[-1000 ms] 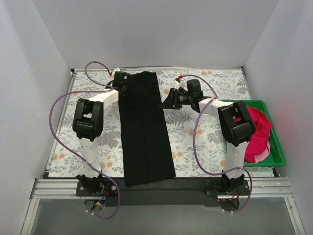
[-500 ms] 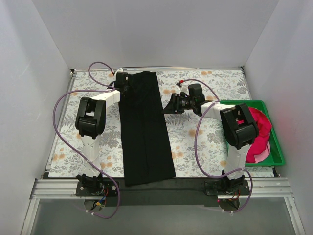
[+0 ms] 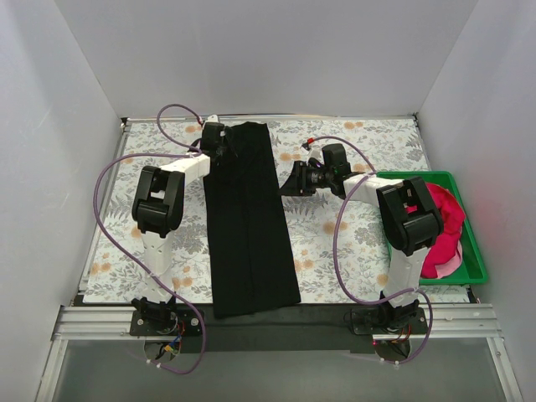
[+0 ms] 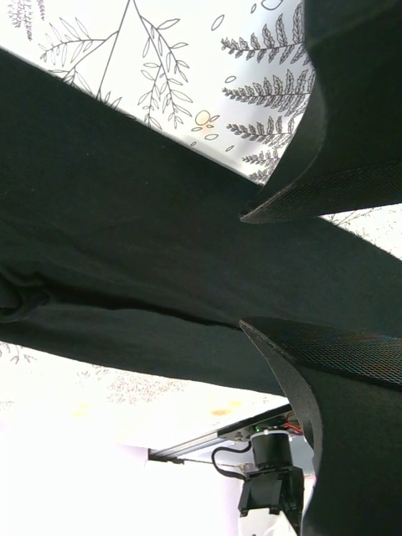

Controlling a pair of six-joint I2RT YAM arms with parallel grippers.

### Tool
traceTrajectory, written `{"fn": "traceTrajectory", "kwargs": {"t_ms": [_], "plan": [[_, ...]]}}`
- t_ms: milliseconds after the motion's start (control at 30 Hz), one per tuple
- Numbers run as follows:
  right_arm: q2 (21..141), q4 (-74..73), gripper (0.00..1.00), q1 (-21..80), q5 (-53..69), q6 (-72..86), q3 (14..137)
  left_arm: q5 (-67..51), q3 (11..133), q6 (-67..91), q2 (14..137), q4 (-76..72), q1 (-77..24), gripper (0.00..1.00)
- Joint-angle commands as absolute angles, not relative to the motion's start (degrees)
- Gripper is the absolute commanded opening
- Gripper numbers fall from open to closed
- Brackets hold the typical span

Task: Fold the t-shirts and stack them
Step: Fold the tshirt

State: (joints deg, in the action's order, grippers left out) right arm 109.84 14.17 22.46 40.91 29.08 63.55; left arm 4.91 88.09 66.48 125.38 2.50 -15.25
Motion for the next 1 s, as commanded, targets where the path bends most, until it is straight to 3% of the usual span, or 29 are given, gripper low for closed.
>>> {"fn": "traceTrajectory", "kwargs": {"t_ms": [0, 267, 467, 733, 967], "plan": [[107.75, 13.89, 0.47, 22.06, 41.57, 27.51, 63.81, 4.48, 90.61, 65.22, 125.86, 1.49, -15.73, 0.28], [107.67, 13.36, 0.47, 22.06, 41.57, 27.16, 63.99, 6.24, 91.14, 63.02, 126.47, 1.49, -15.82, 0.09], [107.67, 13.01, 0.47, 22.06, 41.48, 26.89, 63.98, 7.03, 90.88, 63.1, 126.83, 2.37, -15.82, 0.18], [107.93, 12.92, 0.47, 22.15, 41.57, 26.46, 63.81, 9.21, 90.44, 63.81, 128.32, 2.72, -16.0, 0.19], [107.32, 12.48, 0.47, 22.06, 41.4, 25.84, 64.07, 14.32, 92.02, 64.85, 123.41, 3.86, -15.91, 0.33]]}}
